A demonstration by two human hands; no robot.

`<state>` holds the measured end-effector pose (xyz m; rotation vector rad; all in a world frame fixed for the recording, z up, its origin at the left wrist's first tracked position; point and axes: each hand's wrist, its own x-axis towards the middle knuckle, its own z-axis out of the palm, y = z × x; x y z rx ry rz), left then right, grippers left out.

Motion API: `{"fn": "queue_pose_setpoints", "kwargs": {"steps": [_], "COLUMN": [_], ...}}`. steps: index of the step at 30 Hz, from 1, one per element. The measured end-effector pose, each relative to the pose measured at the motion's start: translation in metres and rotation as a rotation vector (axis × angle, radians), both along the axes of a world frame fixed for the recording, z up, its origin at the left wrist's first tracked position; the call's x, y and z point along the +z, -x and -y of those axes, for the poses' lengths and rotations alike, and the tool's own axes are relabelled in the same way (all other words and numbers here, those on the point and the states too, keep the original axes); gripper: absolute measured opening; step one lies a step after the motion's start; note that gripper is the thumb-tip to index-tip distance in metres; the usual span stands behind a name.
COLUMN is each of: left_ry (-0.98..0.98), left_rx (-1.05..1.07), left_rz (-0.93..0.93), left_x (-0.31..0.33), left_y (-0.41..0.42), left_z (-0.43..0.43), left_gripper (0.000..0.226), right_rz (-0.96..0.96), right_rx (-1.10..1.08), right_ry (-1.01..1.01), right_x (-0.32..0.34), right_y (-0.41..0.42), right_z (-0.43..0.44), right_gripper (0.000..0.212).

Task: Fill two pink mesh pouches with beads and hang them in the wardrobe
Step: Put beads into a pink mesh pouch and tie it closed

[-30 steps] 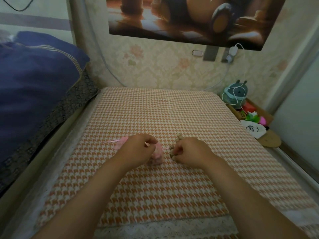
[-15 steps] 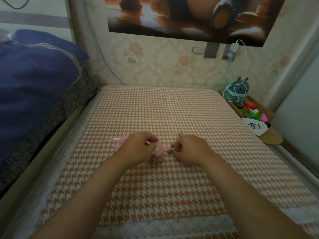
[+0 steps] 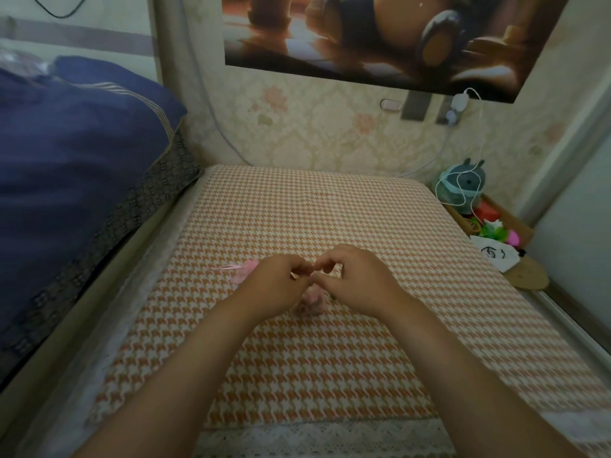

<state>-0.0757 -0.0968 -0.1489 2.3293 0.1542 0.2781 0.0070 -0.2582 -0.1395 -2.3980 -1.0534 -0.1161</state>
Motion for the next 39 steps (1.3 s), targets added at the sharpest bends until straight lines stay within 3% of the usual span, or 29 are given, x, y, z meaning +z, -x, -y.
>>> {"fn": "queue_pose_setpoints", "kwargs": {"steps": [4, 10, 19, 24, 28, 31, 36, 39], "left_ry": [-0.008, -0.019, 0.056, -0.107, -0.209, -0.274, -0.372, -0.307], "left_rx": [-0.003, -0.005, 0.033, 0.009, -0.051, -0.088, -0.088, -0.062], "left_rz": [-0.001, 0.000, 0.101, 0.001, -0.092, -0.121, -0.108, -0.059], "left_x": [-0.001, 0.000, 0.004, -0.010, -0.021, -0.029, -0.037, -0.035], "left_y": [0.000, -0.002, -0.009, -0.022, -0.034, -0.043, -0.052, -0.055], "left_z": [-0.003, 0.002, 0.017, 0.030, 0.043, 0.050, 0.056, 0.055], "left_gripper": [0.024, 0.024, 0.022, 0.030, 0.032, 0.023, 0.017, 0.011], "right_rz": [-0.024, 0.023, -0.061, -0.146, -0.138, -0.140, -0.140, -0.137], "right_rx": [0.055, 0.097, -0.033, -0.061, -0.075, -0.072, -0.054, -0.057], "right_ry": [0.030, 0.262, 0.216, 0.188, 0.152, 0.133, 0.131, 0.142], "right_x": [0.003, 0.011, 0.020, 0.017, 0.009, 0.007, 0.006, 0.006], "right_y": [0.001, 0.006, 0.008, 0.005, 0.000, 0.000, -0.004, -0.006], "right_z": [-0.001, 0.005, 0.039, 0.069, 0.084, 0.091, 0.094, 0.094], "right_gripper": [0.015, 0.027, 0.021, 0.019, 0.031, 0.022, 0.021, 0.023]}}
